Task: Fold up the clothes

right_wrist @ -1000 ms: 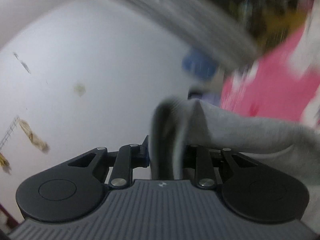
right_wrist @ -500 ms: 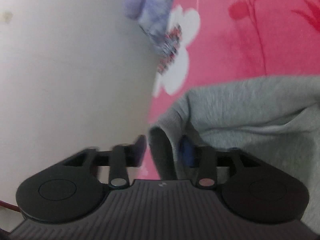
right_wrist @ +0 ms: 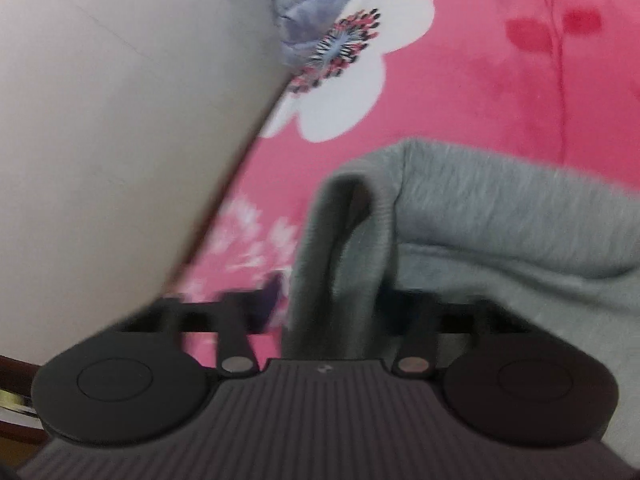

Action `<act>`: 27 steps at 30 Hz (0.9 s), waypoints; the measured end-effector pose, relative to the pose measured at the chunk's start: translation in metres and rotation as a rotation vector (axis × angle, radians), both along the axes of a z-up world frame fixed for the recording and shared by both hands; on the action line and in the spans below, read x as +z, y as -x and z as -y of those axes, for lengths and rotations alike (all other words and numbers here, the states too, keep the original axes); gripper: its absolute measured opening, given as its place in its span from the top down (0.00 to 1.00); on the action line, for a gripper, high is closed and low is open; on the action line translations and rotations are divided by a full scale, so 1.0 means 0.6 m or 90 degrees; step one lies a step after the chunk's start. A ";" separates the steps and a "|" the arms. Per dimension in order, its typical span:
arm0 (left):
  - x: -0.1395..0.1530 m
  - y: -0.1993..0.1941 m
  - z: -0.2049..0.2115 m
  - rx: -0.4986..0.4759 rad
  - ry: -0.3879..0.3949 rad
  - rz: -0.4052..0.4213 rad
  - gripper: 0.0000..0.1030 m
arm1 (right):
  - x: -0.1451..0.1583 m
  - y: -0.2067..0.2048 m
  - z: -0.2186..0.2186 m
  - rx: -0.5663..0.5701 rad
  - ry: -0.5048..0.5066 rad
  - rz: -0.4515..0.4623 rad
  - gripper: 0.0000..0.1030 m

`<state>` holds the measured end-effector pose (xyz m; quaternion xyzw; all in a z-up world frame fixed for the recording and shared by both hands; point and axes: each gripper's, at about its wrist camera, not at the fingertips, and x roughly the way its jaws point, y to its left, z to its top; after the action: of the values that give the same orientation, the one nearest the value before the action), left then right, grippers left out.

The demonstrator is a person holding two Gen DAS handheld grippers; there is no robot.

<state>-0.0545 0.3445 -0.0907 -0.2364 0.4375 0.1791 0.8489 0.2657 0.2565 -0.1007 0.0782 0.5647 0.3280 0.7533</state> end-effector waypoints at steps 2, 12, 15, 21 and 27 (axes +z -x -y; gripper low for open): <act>0.009 0.001 -0.001 0.018 0.002 0.014 0.84 | 0.003 -0.005 -0.002 -0.011 -0.012 0.004 0.84; 0.049 -0.011 -0.084 0.110 -0.006 0.072 0.86 | 0.047 -0.041 -0.082 -0.001 -0.095 0.055 0.86; -0.012 -0.015 -0.130 0.124 0.064 0.008 0.80 | 0.013 -0.045 -0.146 0.037 -0.035 0.038 0.72; -0.010 0.042 -0.183 0.214 0.133 0.029 0.67 | -0.014 -0.055 -0.094 -0.012 -0.187 -0.087 0.49; 0.034 0.071 -0.188 0.230 0.034 0.034 0.70 | 0.044 -0.007 -0.005 0.029 -0.315 -0.016 0.46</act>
<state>-0.0970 0.4572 -0.0700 -0.3382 0.3696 0.3109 0.8077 0.2700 0.2598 -0.0743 0.2520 0.4782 0.4722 0.6963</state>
